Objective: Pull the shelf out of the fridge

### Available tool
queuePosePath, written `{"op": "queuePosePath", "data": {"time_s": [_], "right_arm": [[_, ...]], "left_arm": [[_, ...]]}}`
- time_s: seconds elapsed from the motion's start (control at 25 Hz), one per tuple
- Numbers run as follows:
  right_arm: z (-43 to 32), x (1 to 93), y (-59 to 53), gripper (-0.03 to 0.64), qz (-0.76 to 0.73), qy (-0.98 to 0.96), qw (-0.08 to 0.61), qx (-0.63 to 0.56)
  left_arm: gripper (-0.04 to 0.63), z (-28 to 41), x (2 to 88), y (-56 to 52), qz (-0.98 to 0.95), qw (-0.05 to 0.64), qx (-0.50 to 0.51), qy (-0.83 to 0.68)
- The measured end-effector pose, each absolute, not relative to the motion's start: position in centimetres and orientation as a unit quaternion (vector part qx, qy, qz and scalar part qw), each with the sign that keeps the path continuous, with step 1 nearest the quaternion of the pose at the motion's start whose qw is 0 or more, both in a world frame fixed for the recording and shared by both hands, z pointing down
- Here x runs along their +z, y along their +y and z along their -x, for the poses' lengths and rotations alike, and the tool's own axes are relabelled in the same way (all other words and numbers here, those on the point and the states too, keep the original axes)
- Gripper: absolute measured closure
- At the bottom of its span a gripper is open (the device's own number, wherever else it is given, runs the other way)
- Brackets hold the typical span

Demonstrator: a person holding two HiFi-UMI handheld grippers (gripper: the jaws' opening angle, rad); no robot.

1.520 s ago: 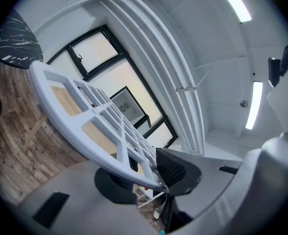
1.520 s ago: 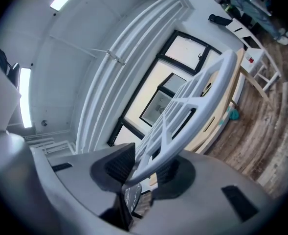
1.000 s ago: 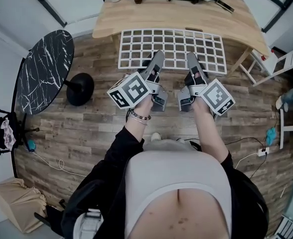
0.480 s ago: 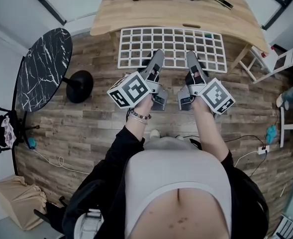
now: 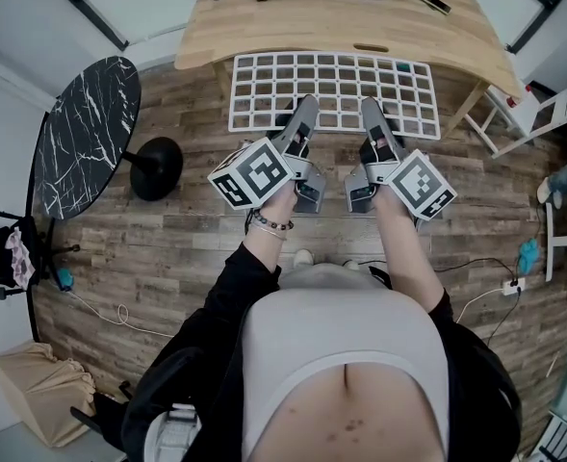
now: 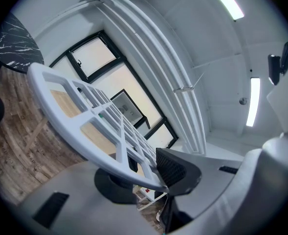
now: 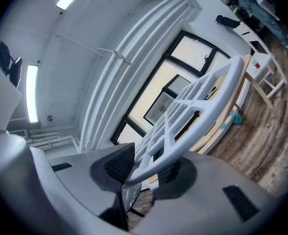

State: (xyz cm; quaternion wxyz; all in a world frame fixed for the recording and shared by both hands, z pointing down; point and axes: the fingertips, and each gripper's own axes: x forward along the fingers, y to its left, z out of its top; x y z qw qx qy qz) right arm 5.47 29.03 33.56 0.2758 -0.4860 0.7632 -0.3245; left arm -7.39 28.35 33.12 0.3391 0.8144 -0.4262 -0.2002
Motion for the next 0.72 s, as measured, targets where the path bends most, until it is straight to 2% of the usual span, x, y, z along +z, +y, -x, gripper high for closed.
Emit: {"op": "queuePosePath", "data": {"time_s": [0.72], "right_arm": [[-5.38, 33.53, 28.95, 0.492, 0.488, 0.765, 0.274, -0.321]], "left_arm": [[0.474, 7.50, 33.09, 28.20, -0.816, 0.335, -0.200, -0.427]]}}
